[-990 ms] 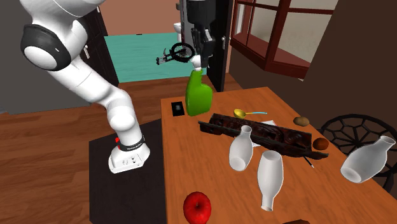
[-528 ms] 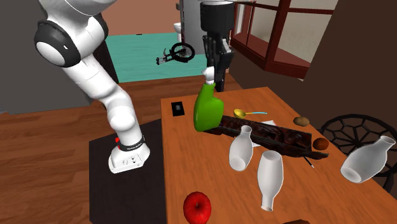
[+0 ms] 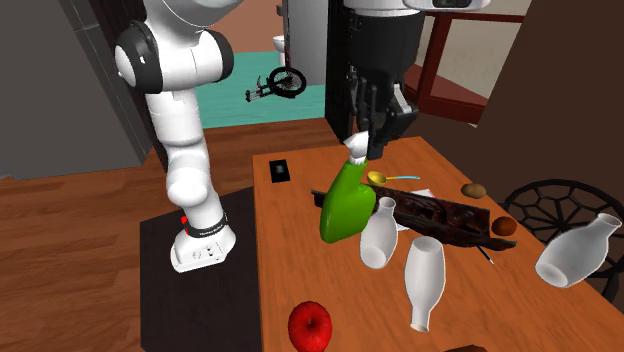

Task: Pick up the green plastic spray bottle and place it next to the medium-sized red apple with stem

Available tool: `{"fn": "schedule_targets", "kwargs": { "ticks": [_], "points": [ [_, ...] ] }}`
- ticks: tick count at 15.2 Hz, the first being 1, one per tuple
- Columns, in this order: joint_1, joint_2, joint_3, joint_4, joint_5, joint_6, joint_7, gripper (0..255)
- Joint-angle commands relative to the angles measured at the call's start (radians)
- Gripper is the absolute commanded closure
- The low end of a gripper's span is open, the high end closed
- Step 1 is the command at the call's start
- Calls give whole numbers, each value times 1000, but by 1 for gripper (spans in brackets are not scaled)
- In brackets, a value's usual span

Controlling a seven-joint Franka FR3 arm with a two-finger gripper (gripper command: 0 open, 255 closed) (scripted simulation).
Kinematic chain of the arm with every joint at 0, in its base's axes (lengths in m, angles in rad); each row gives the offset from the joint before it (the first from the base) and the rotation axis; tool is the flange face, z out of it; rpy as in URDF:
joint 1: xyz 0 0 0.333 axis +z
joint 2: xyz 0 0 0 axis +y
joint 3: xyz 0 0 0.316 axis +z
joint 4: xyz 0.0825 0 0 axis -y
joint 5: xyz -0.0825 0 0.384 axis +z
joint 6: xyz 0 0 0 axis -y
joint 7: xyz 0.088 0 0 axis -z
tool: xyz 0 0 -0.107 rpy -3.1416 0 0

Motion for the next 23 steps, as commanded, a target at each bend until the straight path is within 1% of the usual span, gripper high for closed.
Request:
{"fn": "schedule_targets", "kwargs": {
  "ticks": [1, 2, 6, 8, 11, 17, 23],
  "points": [
    [-136, 156, -43, 139, 155, -59, -112, 255],
    [-120, 129, -25, 99, 123, -32, -100, 255],
    [-30, 48, -26, -38, 42, 61, -67, 255],
    [3, 12, -22, -97, 6, 103, -50, 255],
    [38, -38, -12, -177, -40, 160, -25, 255],
    [75, -117, 13, -316, -111, 261, 17, 255],
    [86, -172, 35, -434, -157, 351, 45, 255]
  ]
}}
